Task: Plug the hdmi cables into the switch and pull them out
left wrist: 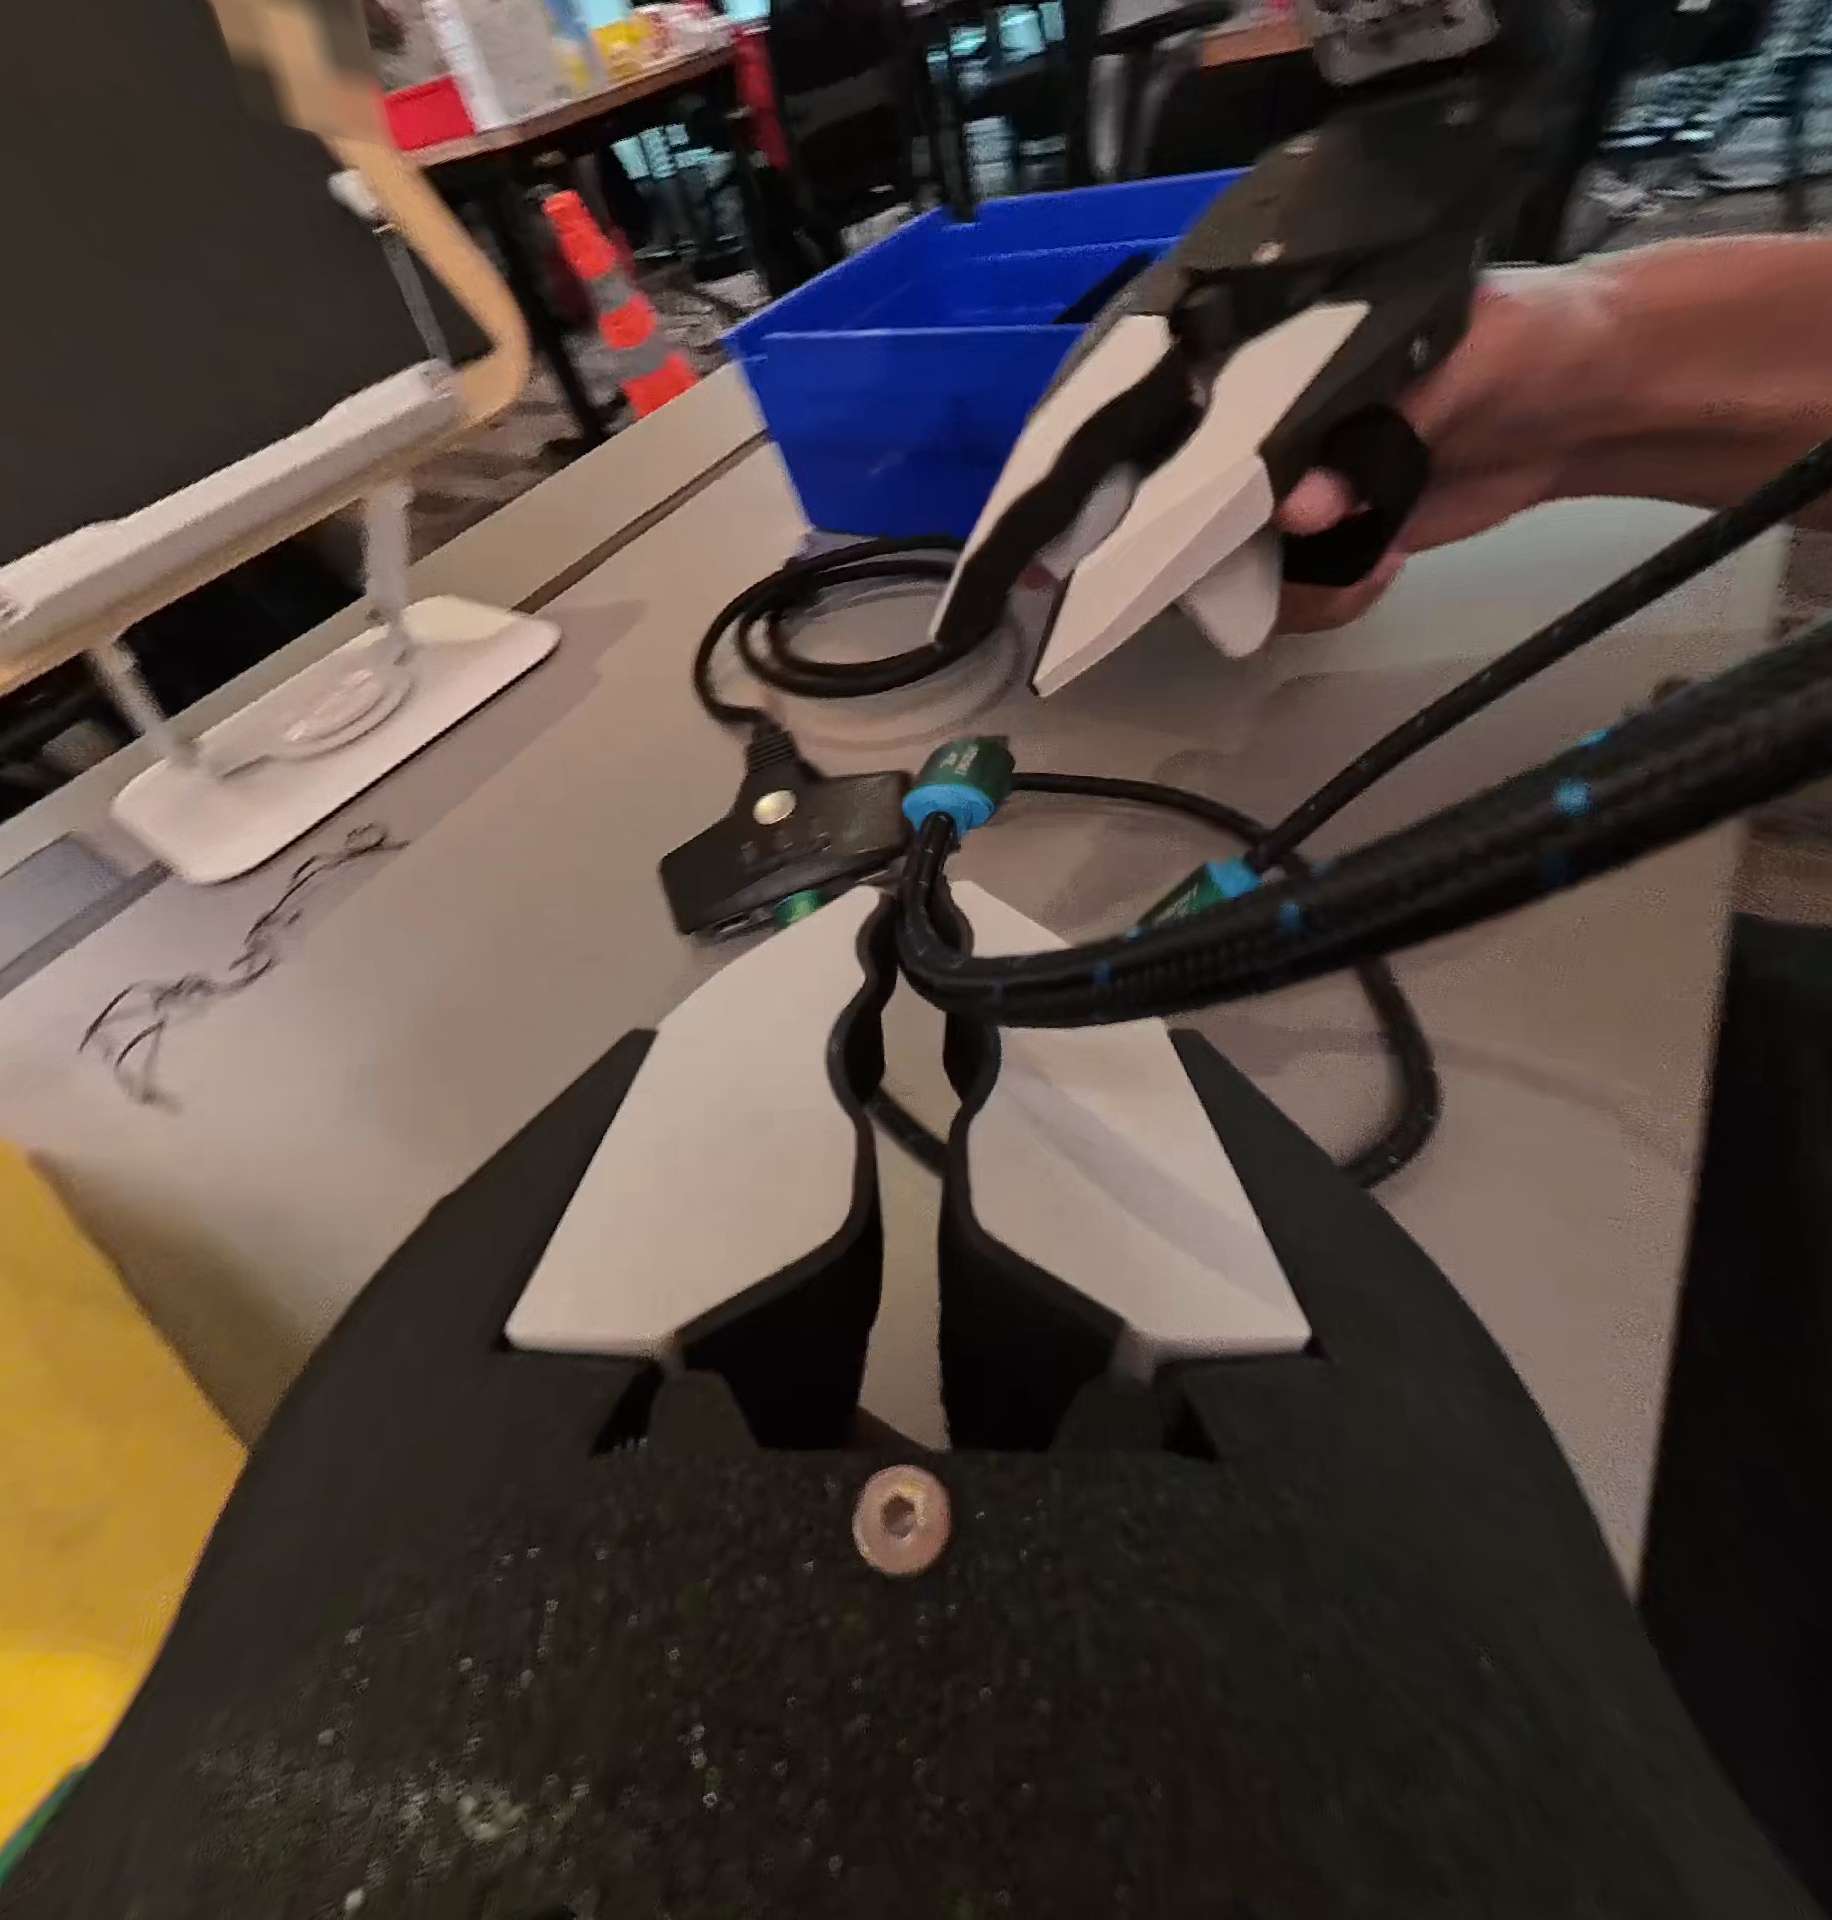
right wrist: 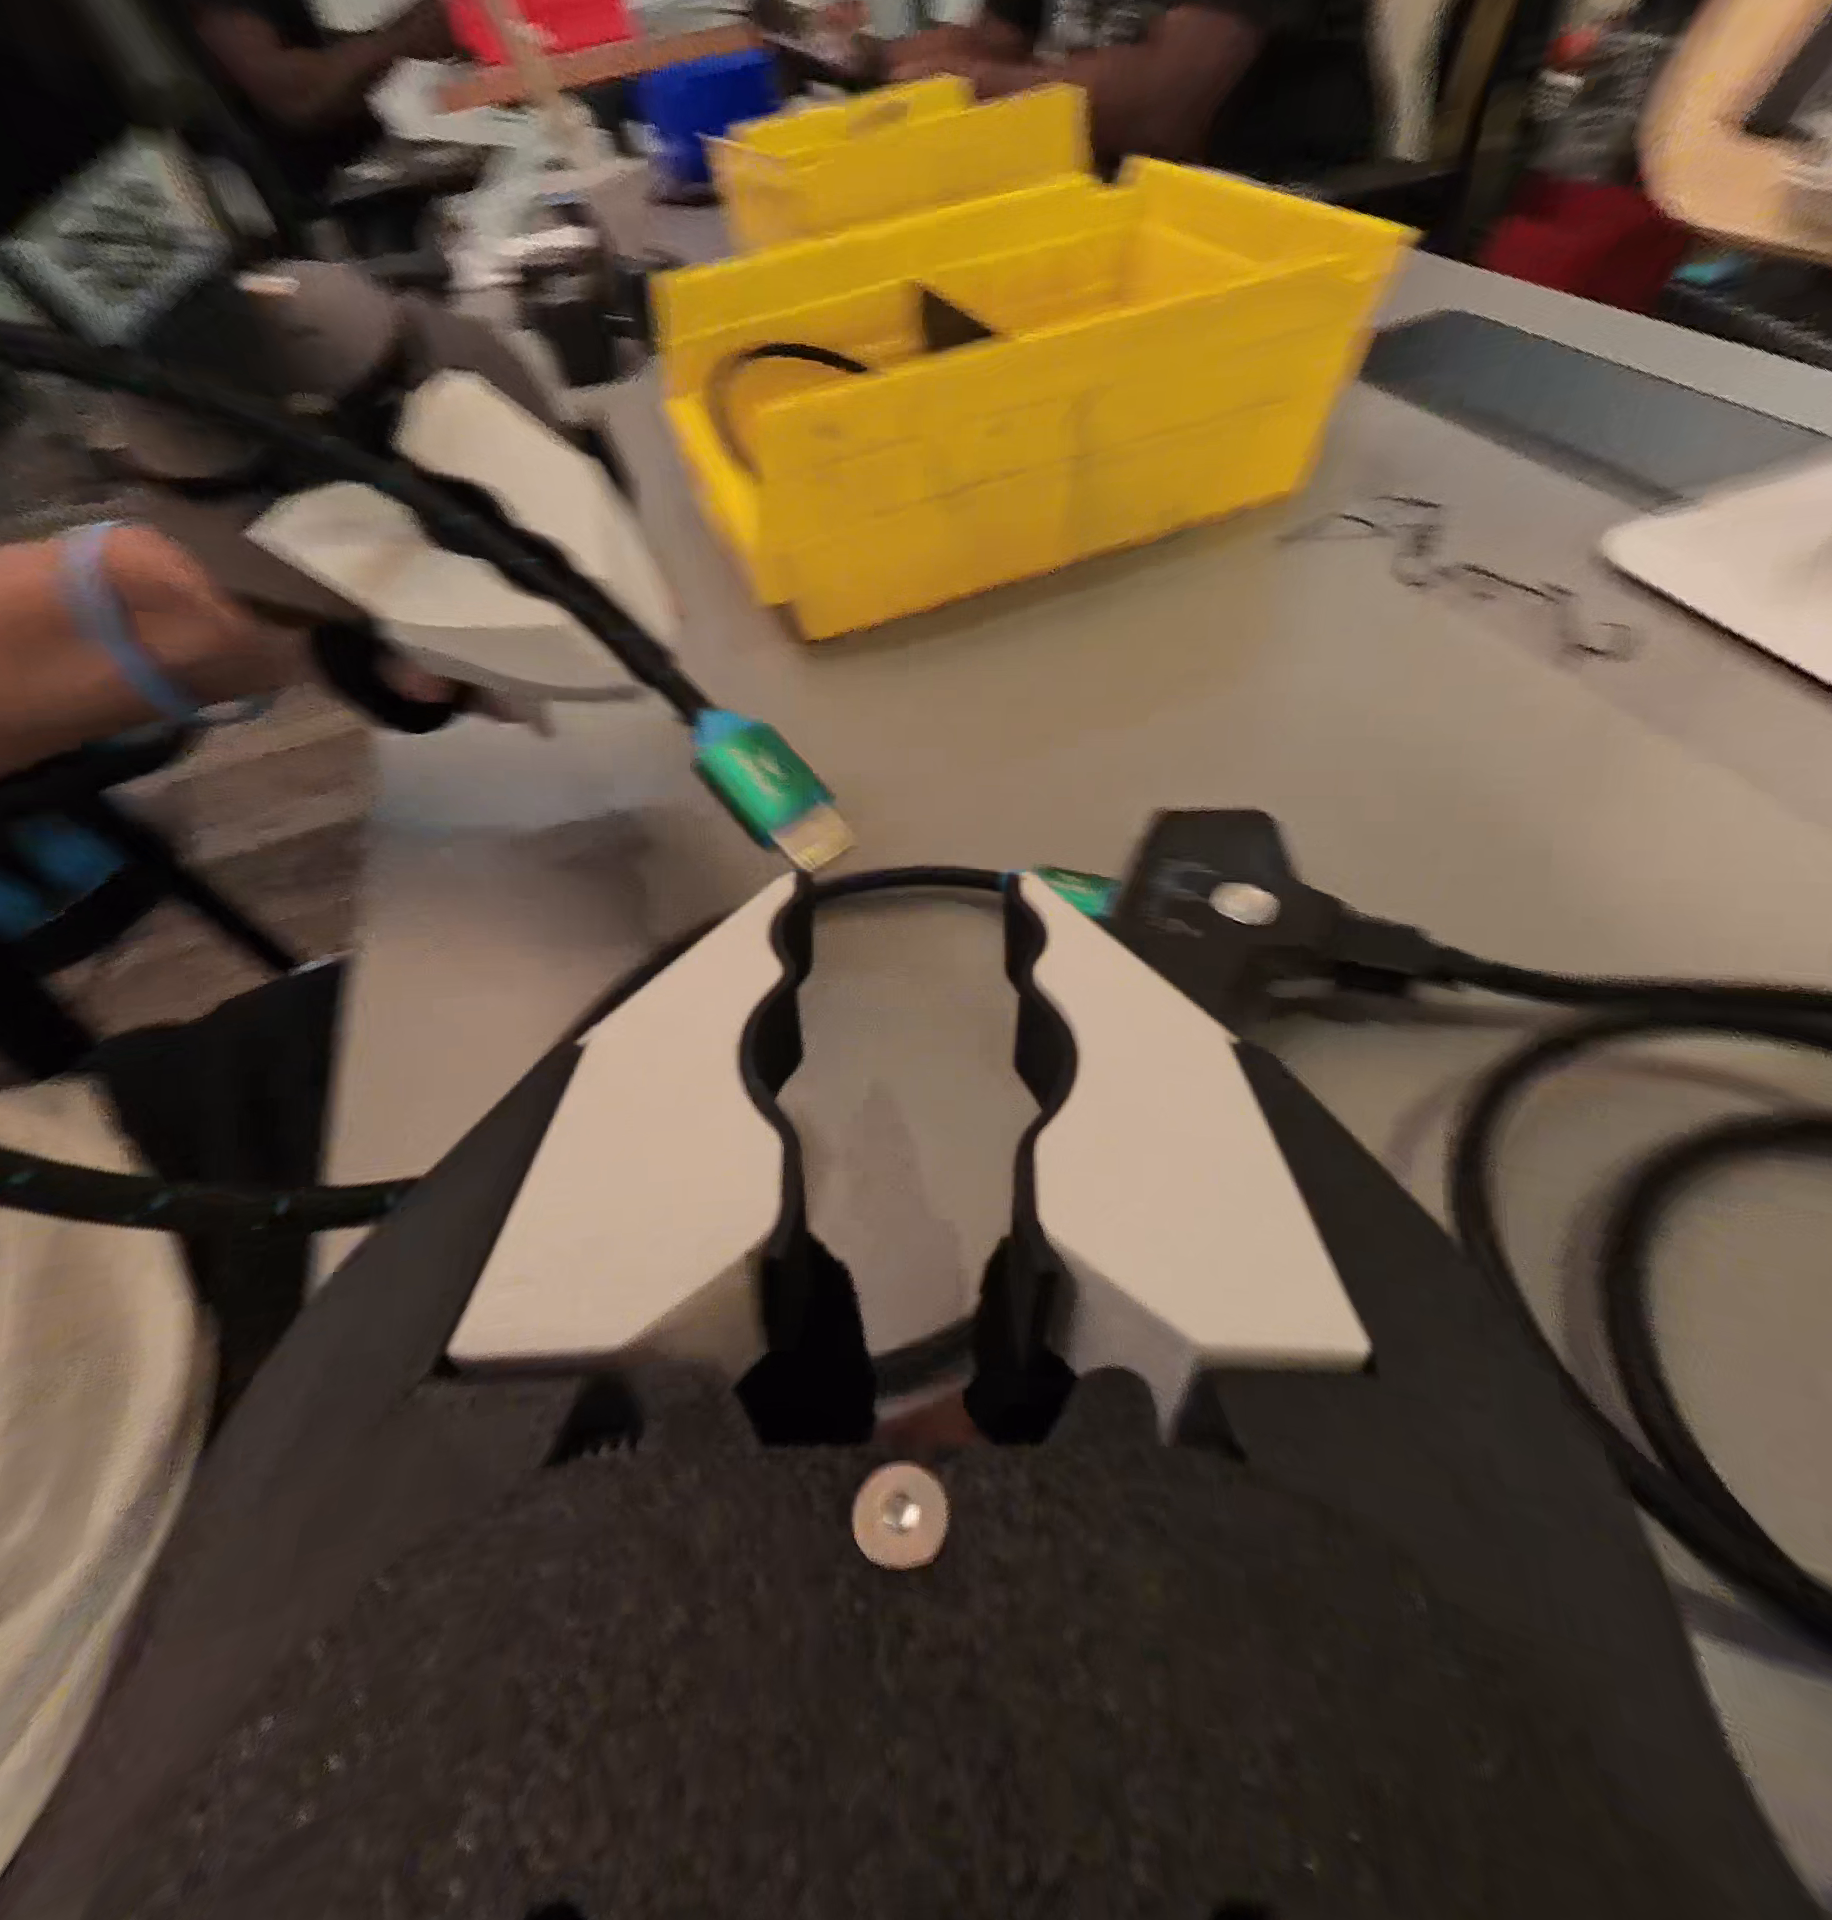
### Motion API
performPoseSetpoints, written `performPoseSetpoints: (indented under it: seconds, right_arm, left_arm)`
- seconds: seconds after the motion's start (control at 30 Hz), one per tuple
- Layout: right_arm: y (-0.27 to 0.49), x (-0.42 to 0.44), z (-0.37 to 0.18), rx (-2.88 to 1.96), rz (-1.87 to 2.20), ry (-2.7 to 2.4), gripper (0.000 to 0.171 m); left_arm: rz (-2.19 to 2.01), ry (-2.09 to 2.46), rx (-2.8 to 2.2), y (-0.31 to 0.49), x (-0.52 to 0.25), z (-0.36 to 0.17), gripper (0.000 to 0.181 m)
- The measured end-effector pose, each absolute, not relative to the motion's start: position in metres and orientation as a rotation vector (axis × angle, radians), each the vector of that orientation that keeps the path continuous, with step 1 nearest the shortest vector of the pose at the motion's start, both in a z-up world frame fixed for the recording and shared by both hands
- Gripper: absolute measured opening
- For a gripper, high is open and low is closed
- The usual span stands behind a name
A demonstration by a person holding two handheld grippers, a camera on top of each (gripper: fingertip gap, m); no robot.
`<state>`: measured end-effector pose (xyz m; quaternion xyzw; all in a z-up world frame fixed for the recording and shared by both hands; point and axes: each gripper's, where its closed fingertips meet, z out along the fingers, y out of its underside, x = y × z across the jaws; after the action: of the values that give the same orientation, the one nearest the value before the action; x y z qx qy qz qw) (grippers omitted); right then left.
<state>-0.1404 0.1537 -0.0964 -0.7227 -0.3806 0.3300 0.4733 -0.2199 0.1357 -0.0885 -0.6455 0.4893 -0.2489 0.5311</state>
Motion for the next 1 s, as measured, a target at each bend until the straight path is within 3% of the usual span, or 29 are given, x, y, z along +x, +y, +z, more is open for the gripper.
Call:
performPoseSetpoints:
  seconds: [0.07, 0.23, 0.37, 0.43, 0.67, 1.0]
  right_arm:
    - [0.182, -0.123, -0.12, -1.894, 0.612, -0.824, 0.052]
    - [0.206, -0.124, -0.168, -2.065, 0.282, -0.769, 0.073]
    - [0.22, -0.126, -0.185, -2.135, 0.138, -0.732, 0.071]
    - [0.225, -0.123, -0.185, -2.13, 0.103, -0.735, 0.046]
    - [0.227, -0.129, -0.145, -2.057, 0.552, -0.443, 0.045]
    - [0.21, -0.135, -0.135, -1.976, 0.666, -0.434, 0.044]
  left_arm:
    - [-0.526, 1.098, -1.581, 0.145, -0.227, -0.093, 0.006]
    - [-0.441, 1.028, -1.639, 0.152, -0.23, -0.104, 0.006]
    - [-0.455, 1.023, -1.647, 0.15, -0.226, -0.108, 0.006]
    - [-0.457, 1.011, -1.665, 0.151, -0.224, -0.113, 0.006]
    - [-0.321, 0.899, -1.692, 0.168, -0.215, -0.11, 0.006]
    - [-0.372, 0.887, -1.609, 0.157, -0.206, -0.081, 0.006]
